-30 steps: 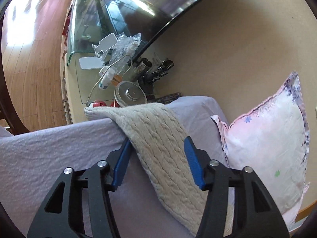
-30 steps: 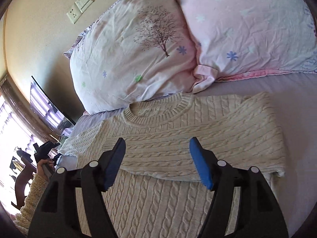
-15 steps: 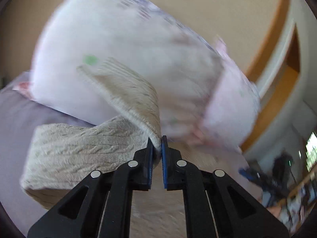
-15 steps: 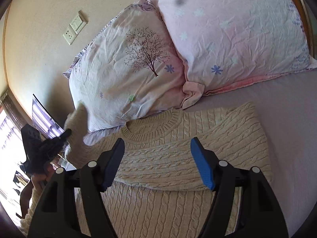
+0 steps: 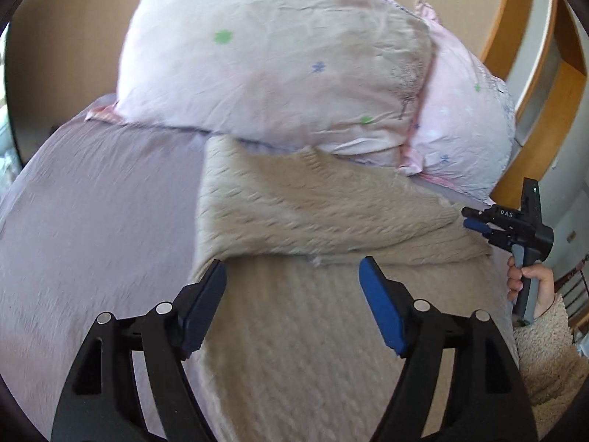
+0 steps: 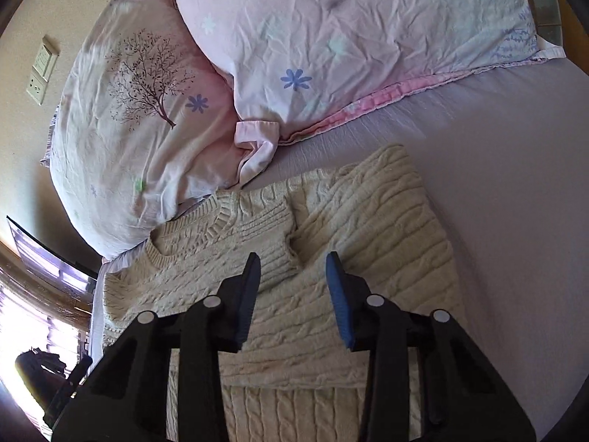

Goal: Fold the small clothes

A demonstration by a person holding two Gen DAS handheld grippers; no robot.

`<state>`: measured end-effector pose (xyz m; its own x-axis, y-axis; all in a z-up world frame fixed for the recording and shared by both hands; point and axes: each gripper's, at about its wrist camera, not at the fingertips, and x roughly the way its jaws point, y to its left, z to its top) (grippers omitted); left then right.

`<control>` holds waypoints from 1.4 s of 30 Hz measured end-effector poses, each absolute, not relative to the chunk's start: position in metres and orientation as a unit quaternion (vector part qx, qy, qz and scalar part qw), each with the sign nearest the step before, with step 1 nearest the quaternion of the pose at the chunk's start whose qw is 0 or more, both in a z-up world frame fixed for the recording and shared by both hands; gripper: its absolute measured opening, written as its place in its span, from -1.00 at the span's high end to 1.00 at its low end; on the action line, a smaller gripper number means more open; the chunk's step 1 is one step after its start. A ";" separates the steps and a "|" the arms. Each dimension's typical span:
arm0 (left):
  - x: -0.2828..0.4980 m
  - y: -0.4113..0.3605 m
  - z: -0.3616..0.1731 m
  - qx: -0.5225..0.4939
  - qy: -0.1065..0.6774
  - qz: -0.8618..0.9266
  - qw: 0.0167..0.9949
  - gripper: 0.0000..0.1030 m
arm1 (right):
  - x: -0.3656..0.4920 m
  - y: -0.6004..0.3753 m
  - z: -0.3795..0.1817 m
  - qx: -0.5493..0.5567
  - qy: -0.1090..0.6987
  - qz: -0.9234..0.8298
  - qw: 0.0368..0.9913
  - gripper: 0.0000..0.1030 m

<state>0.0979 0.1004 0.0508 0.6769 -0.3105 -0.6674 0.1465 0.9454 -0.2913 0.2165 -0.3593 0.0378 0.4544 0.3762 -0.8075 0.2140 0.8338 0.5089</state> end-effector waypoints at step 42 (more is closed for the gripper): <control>-0.068 0.120 -0.010 -0.283 0.373 -0.313 0.827 0.83 | -0.055 -0.383 0.093 0.333 0.469 0.274 0.771 0.86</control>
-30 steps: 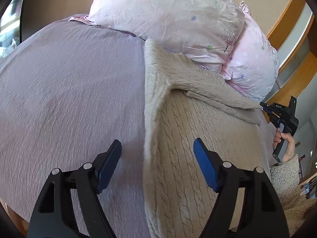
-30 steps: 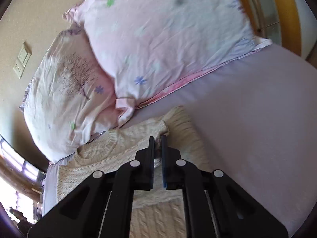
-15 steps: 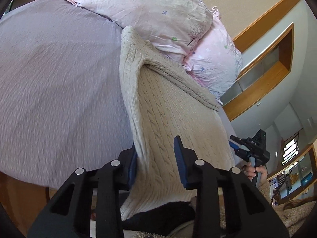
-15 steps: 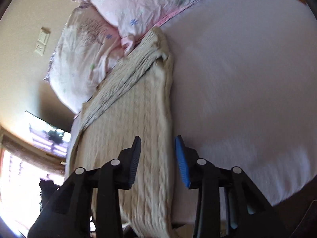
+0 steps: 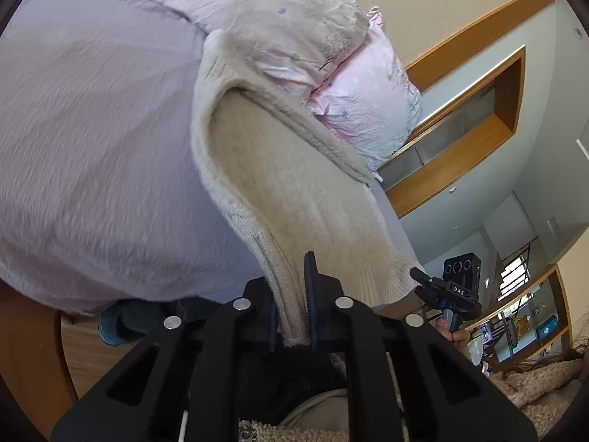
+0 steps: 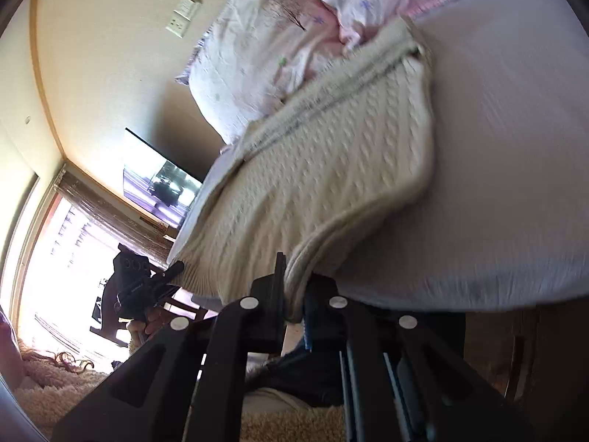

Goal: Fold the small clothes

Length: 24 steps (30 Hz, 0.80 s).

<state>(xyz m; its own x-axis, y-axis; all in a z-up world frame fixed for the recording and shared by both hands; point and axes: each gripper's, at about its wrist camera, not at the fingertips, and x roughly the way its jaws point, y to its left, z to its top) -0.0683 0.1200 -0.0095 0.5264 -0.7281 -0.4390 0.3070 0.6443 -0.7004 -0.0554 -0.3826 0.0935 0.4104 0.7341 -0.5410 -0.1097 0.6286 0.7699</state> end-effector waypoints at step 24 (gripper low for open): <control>0.218 0.124 0.025 -0.292 0.373 -0.125 0.872 -0.84 | 0.237 -0.416 0.059 0.302 0.386 -0.025 0.872 -0.96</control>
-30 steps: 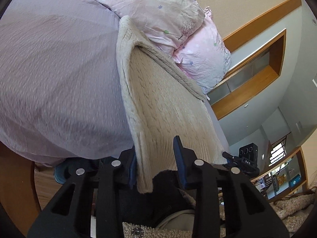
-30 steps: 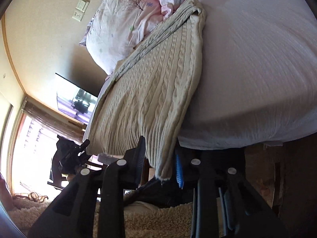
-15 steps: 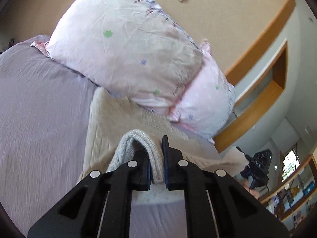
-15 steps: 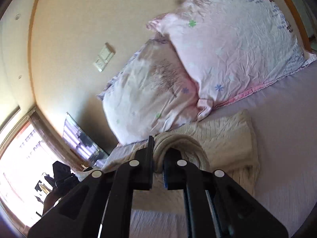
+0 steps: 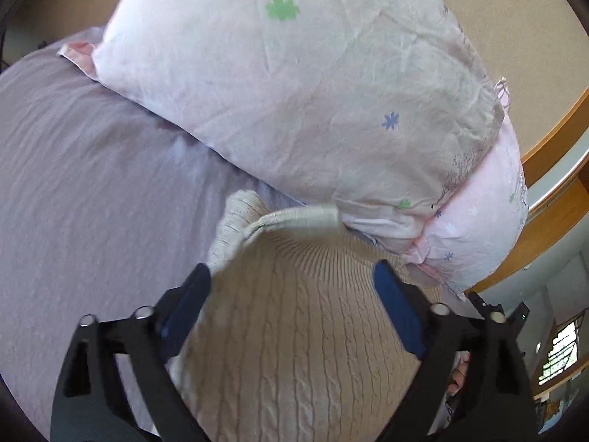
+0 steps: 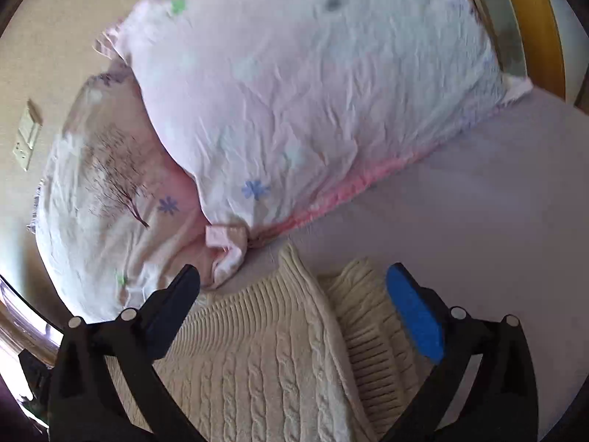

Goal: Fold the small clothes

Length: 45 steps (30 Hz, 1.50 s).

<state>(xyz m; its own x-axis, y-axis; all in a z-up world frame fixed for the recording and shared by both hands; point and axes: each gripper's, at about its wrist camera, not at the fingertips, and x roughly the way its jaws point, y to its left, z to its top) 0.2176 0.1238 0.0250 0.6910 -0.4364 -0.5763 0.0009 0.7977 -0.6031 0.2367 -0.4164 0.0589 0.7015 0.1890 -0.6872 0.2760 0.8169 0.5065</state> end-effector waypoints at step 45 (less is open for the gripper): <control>0.251 -0.092 0.025 -0.263 0.497 -0.285 0.777 -0.79 | 0.227 -0.483 0.013 0.431 0.520 0.099 0.731 -0.95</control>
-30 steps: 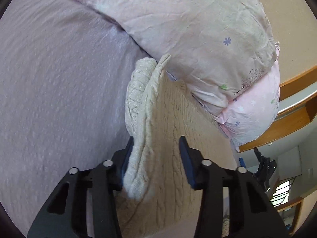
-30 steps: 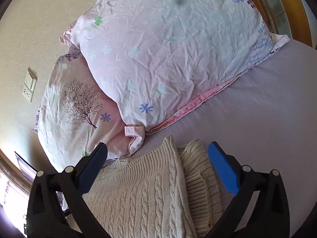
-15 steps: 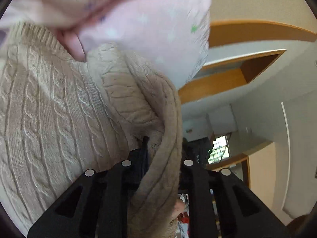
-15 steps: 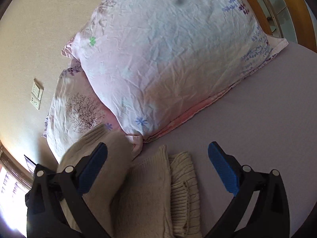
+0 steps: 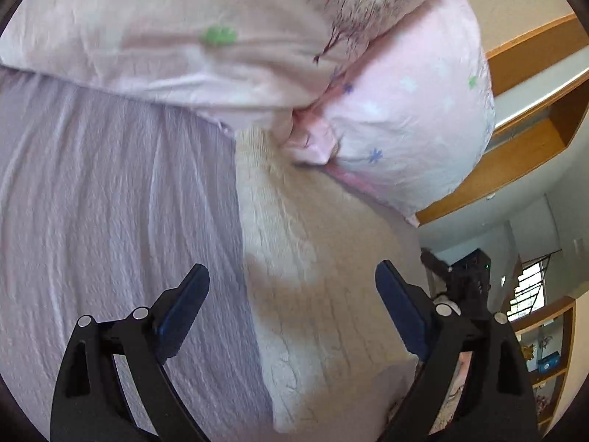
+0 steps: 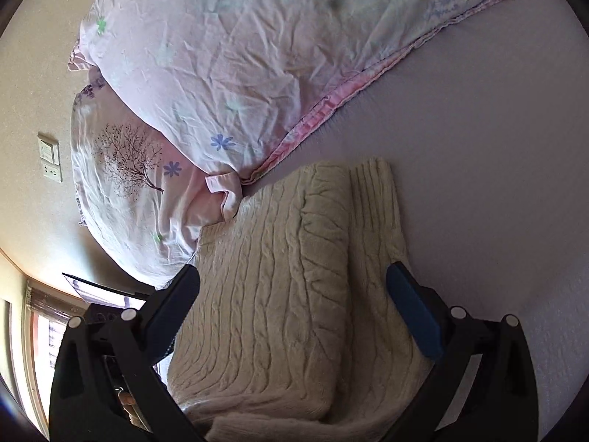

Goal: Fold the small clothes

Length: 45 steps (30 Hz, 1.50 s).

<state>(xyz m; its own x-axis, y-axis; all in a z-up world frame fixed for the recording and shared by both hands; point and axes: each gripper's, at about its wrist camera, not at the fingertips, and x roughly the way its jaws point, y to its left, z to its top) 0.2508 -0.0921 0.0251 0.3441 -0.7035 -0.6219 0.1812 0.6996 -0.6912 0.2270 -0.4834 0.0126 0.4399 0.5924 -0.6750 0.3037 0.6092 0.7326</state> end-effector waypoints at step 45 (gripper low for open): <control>0.147 -0.071 0.052 -0.065 0.374 -0.344 0.859 0.01 | 0.216 -0.383 0.038 0.328 0.495 0.065 0.802 0.88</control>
